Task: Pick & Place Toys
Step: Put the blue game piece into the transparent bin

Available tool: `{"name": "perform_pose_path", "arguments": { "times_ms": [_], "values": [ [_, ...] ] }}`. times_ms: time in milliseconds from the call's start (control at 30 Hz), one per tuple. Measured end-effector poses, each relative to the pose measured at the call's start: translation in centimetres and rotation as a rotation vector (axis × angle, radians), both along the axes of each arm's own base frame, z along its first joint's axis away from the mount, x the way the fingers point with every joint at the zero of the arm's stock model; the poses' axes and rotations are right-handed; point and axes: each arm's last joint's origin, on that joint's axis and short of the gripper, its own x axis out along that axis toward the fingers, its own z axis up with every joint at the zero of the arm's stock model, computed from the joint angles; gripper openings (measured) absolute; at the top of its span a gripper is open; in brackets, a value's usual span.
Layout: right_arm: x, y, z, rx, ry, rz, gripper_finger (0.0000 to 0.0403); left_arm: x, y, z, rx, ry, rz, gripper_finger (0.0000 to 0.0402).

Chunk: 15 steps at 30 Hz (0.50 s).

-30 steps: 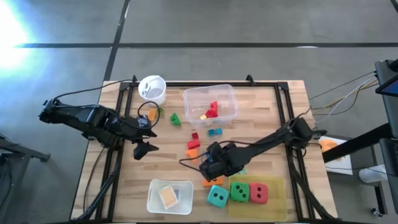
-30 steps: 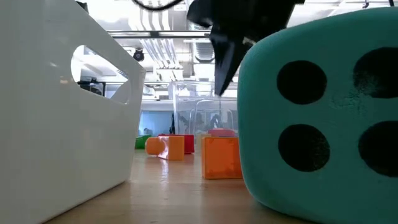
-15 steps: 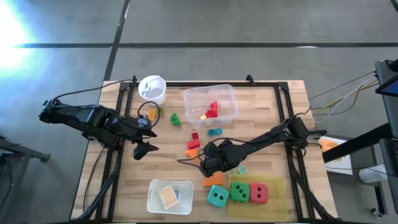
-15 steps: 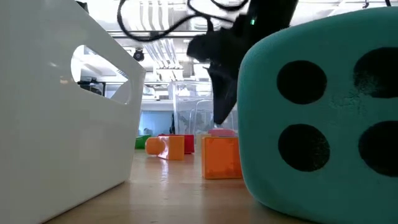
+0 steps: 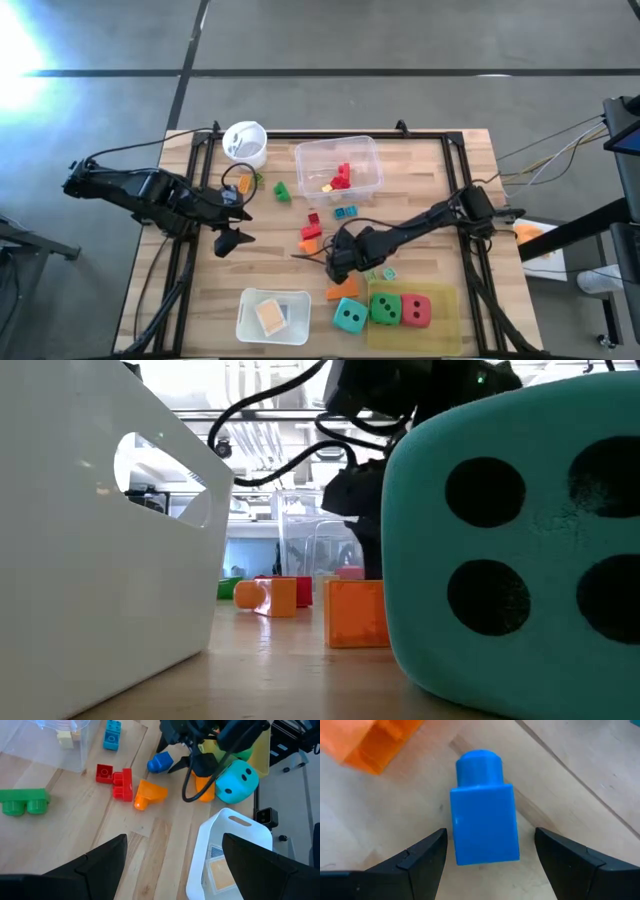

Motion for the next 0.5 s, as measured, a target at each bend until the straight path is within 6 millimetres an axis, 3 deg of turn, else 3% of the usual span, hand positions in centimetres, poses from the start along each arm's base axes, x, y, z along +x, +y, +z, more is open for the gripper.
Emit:
{"name": "perform_pose_path", "arguments": {
  "times_ms": [367,500],
  "values": [
    [0.37,-0.08,0.07,0.012,-0.049,-0.030,0.0290,0.00,-0.01,0.00,0.000,-0.001,-0.002,0.0330],
    [0.28,-0.29,-0.11,0.015,-0.049,-0.059,0.0253,0.01,-0.01,0.01,0.001,-0.001,-0.003,0.0330]
  ]
}}
